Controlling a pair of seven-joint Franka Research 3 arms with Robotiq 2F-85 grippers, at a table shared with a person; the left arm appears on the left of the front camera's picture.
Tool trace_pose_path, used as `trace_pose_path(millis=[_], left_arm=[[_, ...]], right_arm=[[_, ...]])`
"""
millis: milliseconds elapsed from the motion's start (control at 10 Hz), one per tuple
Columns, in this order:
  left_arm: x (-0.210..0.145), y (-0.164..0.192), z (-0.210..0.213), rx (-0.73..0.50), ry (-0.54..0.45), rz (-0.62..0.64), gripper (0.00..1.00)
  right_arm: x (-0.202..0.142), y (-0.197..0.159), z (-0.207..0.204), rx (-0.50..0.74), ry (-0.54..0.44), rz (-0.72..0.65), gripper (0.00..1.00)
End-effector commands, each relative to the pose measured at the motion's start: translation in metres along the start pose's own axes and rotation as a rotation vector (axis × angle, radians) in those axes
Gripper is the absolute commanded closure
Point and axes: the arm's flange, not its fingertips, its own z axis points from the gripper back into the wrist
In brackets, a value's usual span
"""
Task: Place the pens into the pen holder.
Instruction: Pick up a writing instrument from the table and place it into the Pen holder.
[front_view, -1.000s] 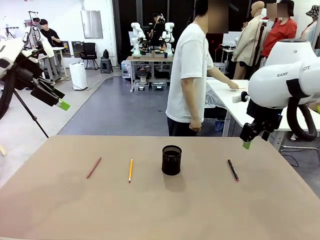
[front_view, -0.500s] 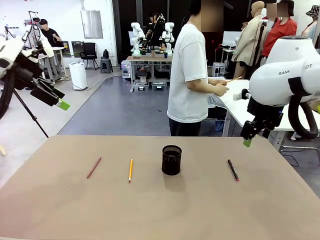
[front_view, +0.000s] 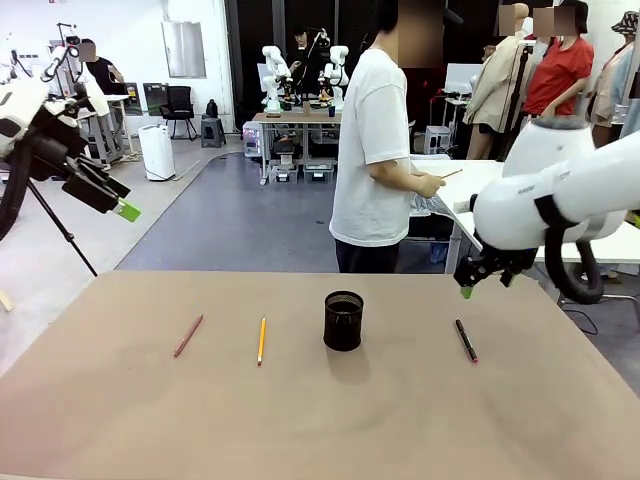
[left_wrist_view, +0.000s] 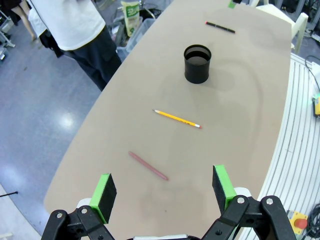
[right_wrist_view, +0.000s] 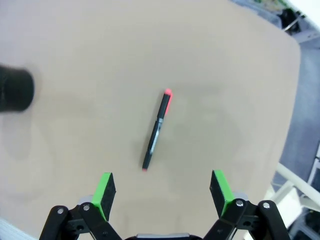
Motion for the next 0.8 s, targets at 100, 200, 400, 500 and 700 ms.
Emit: trace_pose_path(millis=[100, 200, 400, 500, 700], left_arm=[[-0.002, 0.0, 0.001, -0.004, -0.004, -0.006, 0.0], [-0.002, 0.0, 0.001, -0.004, -0.004, -0.006, 0.0], [-0.002, 0.0, 0.001, -0.004, -0.004, -0.006, 0.0], [-0.002, 0.0, 0.001, -0.004, -0.004, -0.006, 0.0], [-0.002, 0.0, 0.001, -0.004, -0.004, -0.006, 0.0]], right_arm=[[0.018, 0.002, -0.044, -0.058, -0.013, -0.107, 0.0], [0.023, 0.001, -0.059, -0.057, 0.012, -0.121, 0.0], [0.031, 0.01, -0.091, -0.028, 0.066, -0.178, 0.0], [0.034, 0.013, -0.097, -0.019, 0.092, -0.201, 0.0], [0.043, 0.011, -0.108, 0.018, 0.119, -0.211, 0.0]])
